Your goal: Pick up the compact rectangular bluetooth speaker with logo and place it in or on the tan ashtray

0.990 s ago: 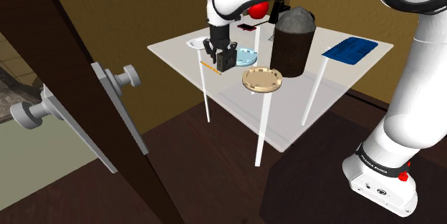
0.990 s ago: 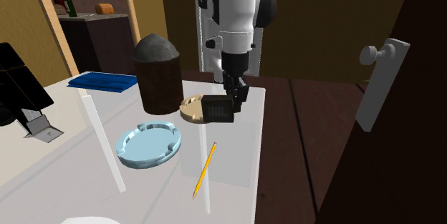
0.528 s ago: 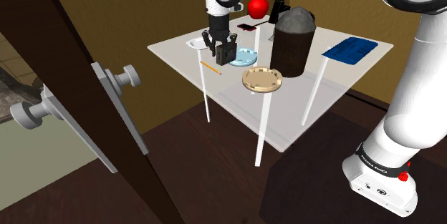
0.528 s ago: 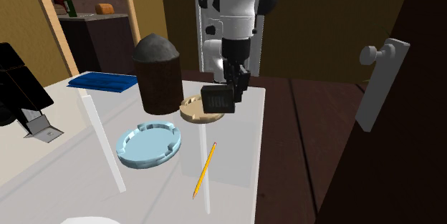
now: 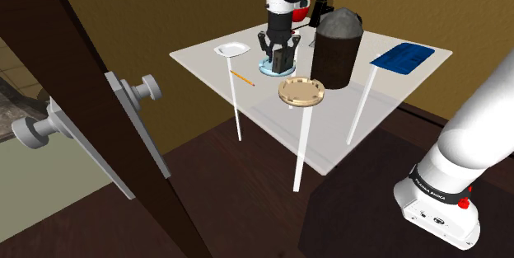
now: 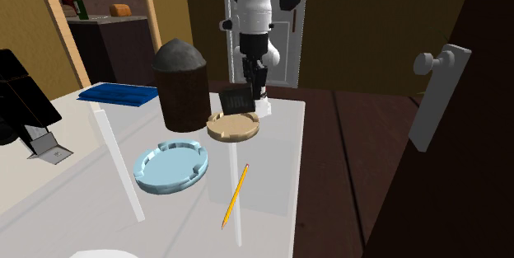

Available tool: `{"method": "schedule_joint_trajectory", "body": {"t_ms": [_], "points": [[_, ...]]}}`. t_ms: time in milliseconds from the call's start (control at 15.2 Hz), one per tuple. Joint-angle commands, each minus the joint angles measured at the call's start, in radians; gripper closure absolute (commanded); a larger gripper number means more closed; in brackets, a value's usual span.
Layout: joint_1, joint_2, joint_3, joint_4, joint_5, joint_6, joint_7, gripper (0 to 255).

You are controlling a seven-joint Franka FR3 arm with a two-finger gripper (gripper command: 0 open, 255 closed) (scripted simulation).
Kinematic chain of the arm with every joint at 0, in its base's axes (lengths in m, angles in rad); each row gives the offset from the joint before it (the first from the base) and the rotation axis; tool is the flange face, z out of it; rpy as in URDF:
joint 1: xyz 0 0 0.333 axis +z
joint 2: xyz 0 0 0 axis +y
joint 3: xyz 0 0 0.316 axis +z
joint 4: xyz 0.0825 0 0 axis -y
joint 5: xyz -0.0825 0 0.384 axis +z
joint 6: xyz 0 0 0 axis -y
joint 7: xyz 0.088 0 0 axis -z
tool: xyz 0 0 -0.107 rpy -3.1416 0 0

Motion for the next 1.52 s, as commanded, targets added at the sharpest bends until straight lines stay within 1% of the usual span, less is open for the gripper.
{"method": "schedule_joint_trajectory", "body": {"t_ms": [0, 198, 1254, 1452], "points": [[-0.014, -0.084, -0.017, -0.086, 0.029, 0.007, -0.041, 255], [-0.028, -0.207, -0.056, -0.202, 0.063, 0.003, -0.109, 255], [-0.023, -0.157, -0.045, -0.373, 0.056, 0.223, -0.101, 255], [-0.023, -0.157, -0.045, -0.373, 0.055, 0.223, -0.101, 255]]}}
